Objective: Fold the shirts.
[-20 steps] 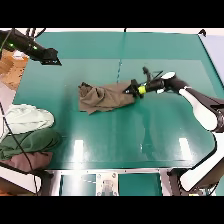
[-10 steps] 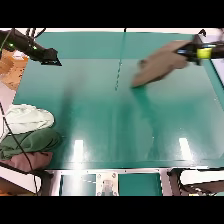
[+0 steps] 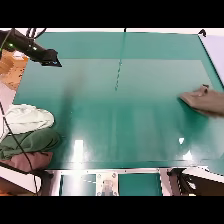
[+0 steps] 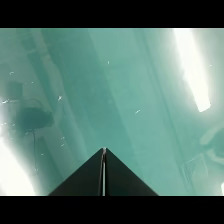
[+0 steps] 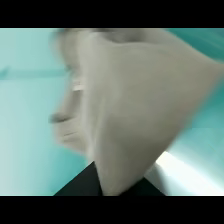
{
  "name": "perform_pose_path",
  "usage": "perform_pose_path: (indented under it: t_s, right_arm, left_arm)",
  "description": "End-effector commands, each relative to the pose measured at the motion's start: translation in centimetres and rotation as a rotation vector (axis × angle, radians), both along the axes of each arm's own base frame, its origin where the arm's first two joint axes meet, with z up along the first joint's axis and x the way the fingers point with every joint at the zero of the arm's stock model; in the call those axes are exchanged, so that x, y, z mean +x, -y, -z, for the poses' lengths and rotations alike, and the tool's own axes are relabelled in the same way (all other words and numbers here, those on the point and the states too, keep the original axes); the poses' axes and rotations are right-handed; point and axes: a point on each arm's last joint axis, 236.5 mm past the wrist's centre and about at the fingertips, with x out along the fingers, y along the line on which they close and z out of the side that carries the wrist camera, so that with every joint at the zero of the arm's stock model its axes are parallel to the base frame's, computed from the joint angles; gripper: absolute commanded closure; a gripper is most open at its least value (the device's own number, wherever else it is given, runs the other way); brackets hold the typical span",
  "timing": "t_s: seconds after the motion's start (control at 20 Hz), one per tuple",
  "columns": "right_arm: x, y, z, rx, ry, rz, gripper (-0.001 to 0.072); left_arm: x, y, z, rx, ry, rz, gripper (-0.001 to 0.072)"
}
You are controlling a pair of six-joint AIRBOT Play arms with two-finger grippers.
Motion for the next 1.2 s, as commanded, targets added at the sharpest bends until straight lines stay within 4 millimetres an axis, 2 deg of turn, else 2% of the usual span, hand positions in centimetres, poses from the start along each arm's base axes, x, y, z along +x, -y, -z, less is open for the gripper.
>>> perform_pose_path:
  t_s: [0.0,0.1,0.2,0.35,0.4,0.45,0.5,0.6,0.65,0.75,0.8,0.85,0.9,0.95,1.0,1.05,1.1,1.15]
  right_arm:
    - [-10.7,1.1,6.4,0.068,-0.081,0.287,0.0696]
    - [-13.5,-0.4,10.3,0.132,-0.107,0.358,0.0695]
    - [-14.7,-1.7,13.3,0.153,-0.129,0.394,0.0695]
    - [-15.0,-2.3,14.9,0.149,-0.143,0.407,0.0681]
    - [-14.9,-2.5,14.9,0.155,-0.144,0.399,0.0467]
    - [-14.8,-2.9,14.7,0.174,-0.146,0.380,0.0229]
    - [-15.1,-3.3,14.1,0.184,-0.168,0.343,0.0216]
    - [-16.6,-2.9,11.6,0.200,-0.248,0.301,0.0225]
    - [-17.6,-2.6,9.6,0.218,-0.297,0.313,0.0228]
    - [-18.0,-2.1,5.0,0.241,-0.327,0.336,0.0406]
    - [-17.4,-1.8,3.0,0.238,-0.323,0.345,0.0435]
    - [-15.4,-1.4,1.1,0.187,-0.289,0.323,0.0553]
    - [-12.2,-0.9,-0.8,0.105,-0.220,0.270,0.0660]
    - [-8.4,-1.1,-2.5,0.020,-0.138,0.187,0.0693]
    - [-4.4,-2.0,-4.1,-0.052,-0.054,0.085,0.0692]
    - [-0.3,-3.9,-5.5,-0.113,0.019,-0.033,0.0693]
    - [2.9,-6.6,-6.2,-0.157,0.052,-0.157,0.0693]
    - [5.1,-9.5,-6.4,-0.179,0.062,-0.279,0.0693]
  left_arm:
    - [-0.1,0.0,0.0,0.000,-0.002,0.001,0.0686]
    - [-0.2,0.0,0.0,0.001,-0.006,0.003,0.0686]
    - [-0.2,0.0,0.1,0.000,-0.008,0.003,0.0686]
    - [-0.2,0.1,0.0,-0.005,-0.011,-0.002,0.0686]
    - [-0.2,0.1,0.0,-0.005,-0.009,-0.003,0.0686]
    - [-0.1,0.1,0.0,-0.006,-0.007,-0.003,0.0686]
    - [-0.1,0.1,0.0,-0.007,-0.007,-0.004,0.0686]
    - [0.1,0.0,-0.3,-0.006,0.006,-0.008,0.0686]
    - [0.6,-0.2,-0.6,0.003,0.027,-0.017,0.0687]
    - [1.2,-0.3,-1.9,0.005,0.074,-0.025,0.0687]
    - [1.4,-0.3,-2.7,0.001,0.089,-0.032,0.0687]
    - [1.3,-0.3,-3.6,-0.005,0.102,-0.046,0.0687]
    - [1.1,-0.3,-4.5,-0.006,0.121,-0.051,0.0687]
    - [0.8,-0.3,-5.2,-0.013,0.124,-0.066,0.0687]
    - [0.2,-0.3,-5.8,-0.016,0.127,-0.075,0.0688]
    - [-0.4,-0.2,-6.2,-0.021,0.122,-0.087,0.0688]
    - [-1.3,-0.2,-6.2,-0.026,0.106,-0.098,0.0689]
    - [-2.2,-0.1,-5.7,-0.033,0.076,-0.111,0.0689]
